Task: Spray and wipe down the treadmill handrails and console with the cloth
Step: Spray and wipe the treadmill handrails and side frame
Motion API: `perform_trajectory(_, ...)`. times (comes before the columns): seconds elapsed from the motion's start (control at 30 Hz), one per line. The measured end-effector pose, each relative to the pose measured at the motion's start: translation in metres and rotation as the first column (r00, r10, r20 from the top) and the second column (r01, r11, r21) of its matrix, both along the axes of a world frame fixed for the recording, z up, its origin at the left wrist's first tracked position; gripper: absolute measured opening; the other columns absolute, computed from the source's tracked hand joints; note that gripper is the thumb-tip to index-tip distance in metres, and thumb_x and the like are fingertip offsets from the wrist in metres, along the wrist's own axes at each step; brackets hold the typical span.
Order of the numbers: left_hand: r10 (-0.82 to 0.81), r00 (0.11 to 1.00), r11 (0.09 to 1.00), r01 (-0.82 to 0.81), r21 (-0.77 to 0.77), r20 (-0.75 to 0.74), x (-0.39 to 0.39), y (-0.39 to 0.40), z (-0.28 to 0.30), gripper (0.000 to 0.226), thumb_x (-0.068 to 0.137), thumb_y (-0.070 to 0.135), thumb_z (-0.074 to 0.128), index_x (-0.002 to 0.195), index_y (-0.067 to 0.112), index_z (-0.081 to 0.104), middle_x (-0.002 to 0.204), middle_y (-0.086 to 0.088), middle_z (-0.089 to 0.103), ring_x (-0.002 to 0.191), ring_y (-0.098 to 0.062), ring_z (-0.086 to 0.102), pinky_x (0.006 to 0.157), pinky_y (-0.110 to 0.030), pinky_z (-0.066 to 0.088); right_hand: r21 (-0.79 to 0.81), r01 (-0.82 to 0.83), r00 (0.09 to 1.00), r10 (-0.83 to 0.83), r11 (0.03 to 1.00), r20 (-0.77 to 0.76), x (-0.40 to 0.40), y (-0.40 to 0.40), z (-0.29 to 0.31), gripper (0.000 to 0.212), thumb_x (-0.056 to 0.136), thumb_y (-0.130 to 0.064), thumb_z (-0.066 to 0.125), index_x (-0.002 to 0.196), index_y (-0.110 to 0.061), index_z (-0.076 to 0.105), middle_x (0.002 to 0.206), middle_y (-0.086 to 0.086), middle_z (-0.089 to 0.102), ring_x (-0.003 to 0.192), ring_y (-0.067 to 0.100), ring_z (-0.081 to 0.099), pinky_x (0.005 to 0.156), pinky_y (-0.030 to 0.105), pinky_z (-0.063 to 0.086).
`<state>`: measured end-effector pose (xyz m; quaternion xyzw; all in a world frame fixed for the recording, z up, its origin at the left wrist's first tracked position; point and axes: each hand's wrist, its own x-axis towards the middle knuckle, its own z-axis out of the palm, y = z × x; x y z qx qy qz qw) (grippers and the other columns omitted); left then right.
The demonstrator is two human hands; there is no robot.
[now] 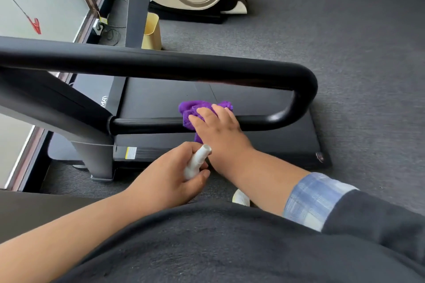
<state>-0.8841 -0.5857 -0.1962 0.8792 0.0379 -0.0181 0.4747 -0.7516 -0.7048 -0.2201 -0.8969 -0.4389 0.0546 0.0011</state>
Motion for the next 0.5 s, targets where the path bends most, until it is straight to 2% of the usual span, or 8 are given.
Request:
perform_trajectory(0.1, -0.006, 1.0, 1.0, 0.006, -0.006, 0.009, 0.001, -0.001, 0.002, 0.029, 0.079, 0.056, 0.053, 0.107, 0.049, 0.047, 0.104, 0.03, 0.062, 0.093, -0.001, 0.063, 0.078, -0.026, 0.052, -0.044, -0.026, 0.996, 0.029, 0.999, 0.086, 0.012, -0.019, 0.02, 0.063, 0.09, -0.016, 0.058, 0.148, -0.024, 0.037, 0.152, 0.003, 0.032, 0.138, 0.032, 0.029, 0.119, 0.044, 0.019)
perform_trajectory(0.17, -0.013, 1.0, 1.0, 0.013, -0.006, 0.006, 0.003, -0.003, 0.003, 0.029, 0.079, 0.058, 0.053, 0.106, 0.052, 0.046, 0.105, 0.031, 0.061, 0.093, 0.0, 0.062, 0.078, -0.023, 0.051, -0.058, 0.02, 0.991, -0.012, 0.998, 0.13, 0.02, -0.03, 0.035, 0.043, 0.088, -0.013, 0.058, 0.129, -0.024, 0.052, 0.135, 0.003, 0.046, 0.123, 0.03, 0.042, 0.109, 0.042, 0.033)
perform_trajectory(0.23, -0.021, 1.0, 1.0, 0.021, -0.014, -0.002, 0.006, -0.006, 0.003, 0.029, 0.078, 0.059, 0.052, 0.106, 0.054, 0.046, 0.105, 0.031, 0.061, 0.093, 0.001, 0.062, 0.077, -0.023, 0.05, -0.112, 0.078, 0.974, -0.052, 0.991, 0.221, 0.03, -0.043, 0.046, 0.025, 0.09, -0.014, 0.054, 0.114, -0.023, 0.058, 0.12, 0.002, 0.052, 0.111, 0.029, 0.047, 0.101, 0.042, 0.037)
perform_trajectory(0.3, -0.036, 0.999, 0.999, 0.036, -0.022, -0.01, 0.009, -0.009, 0.003, 0.028, 0.078, 0.059, 0.051, 0.105, 0.054, 0.046, 0.105, 0.032, 0.061, 0.091, 0.002, 0.062, 0.075, -0.02, 0.049, -0.168, 0.14, 0.948, -0.084, 0.976, 0.307, 0.04, -0.058, 0.052, 0.021, 0.091, -0.013, 0.051, 0.109, -0.02, 0.057, 0.114, 0.003, 0.052, 0.108, 0.03, 0.047, 0.099, 0.042, 0.035)
perform_trajectory(0.37, -0.054, 0.998, 0.998, 0.053, -0.028, -0.022, 0.012, -0.011, 0.003, 0.028, 0.079, 0.057, 0.053, 0.106, 0.054, 0.045, 0.104, 0.032, 0.061, 0.088, 0.005, 0.061, 0.072, -0.017, 0.046, -0.233, 0.159, 0.942, -0.077, 0.959, 0.326, 0.047, -0.068, 0.048, 0.03, 0.085, -0.01, 0.053, 0.114, -0.018, 0.056, 0.117, 0.006, 0.051, 0.112, 0.033, 0.044, 0.103, 0.043, 0.032)
perform_trajectory(0.4, -0.059, 0.998, 0.998, 0.059, -0.029, -0.023, 0.013, -0.012, 0.003, 0.027, 0.08, 0.056, 0.053, 0.106, 0.054, 0.045, 0.103, 0.032, 0.061, 0.086, 0.005, 0.061, 0.071, -0.015, 0.045, -0.238, 0.157, 0.952, -0.083, 0.959, 0.293, 0.047, -0.071, 0.042, 0.042, 0.081, -0.01, 0.057, 0.122, -0.018, 0.055, 0.126, 0.007, 0.049, 0.121, 0.036, 0.041, 0.109, 0.046, 0.028)
perform_trajectory(0.47, -0.059, 0.998, 0.998, 0.059, -0.026, -0.017, 0.015, -0.011, 0.003, 0.027, 0.08, 0.055, 0.053, 0.106, 0.056, 0.044, 0.103, 0.032, 0.06, 0.087, 0.006, 0.06, 0.07, -0.009, 0.042, -0.176, 0.21, 0.973, -0.188, 0.962, 0.131, 0.042, -0.07, 0.034, 0.066, 0.081, -0.012, 0.063, 0.143, -0.022, 0.044, 0.152, 0.009, 0.036, 0.141, 0.041, 0.025, 0.118, 0.053, 0.015)
perform_trajectory(0.5, -0.056, 0.998, 0.998, 0.056, -0.027, -0.014, 0.015, -0.01, 0.003, 0.027, 0.08, 0.056, 0.053, 0.106, 0.056, 0.044, 0.103, 0.032, 0.06, 0.088, 0.006, 0.06, 0.07, -0.007, 0.041, -0.092, 0.258, 0.966, -0.255, 0.962, 0.045, 0.04, -0.068, 0.03, 0.069, 0.083, -0.012, 0.063, 0.148, -0.024, 0.04, 0.158, 0.008, 0.029, 0.145, 0.04, 0.019, 0.12, 0.053, 0.011)
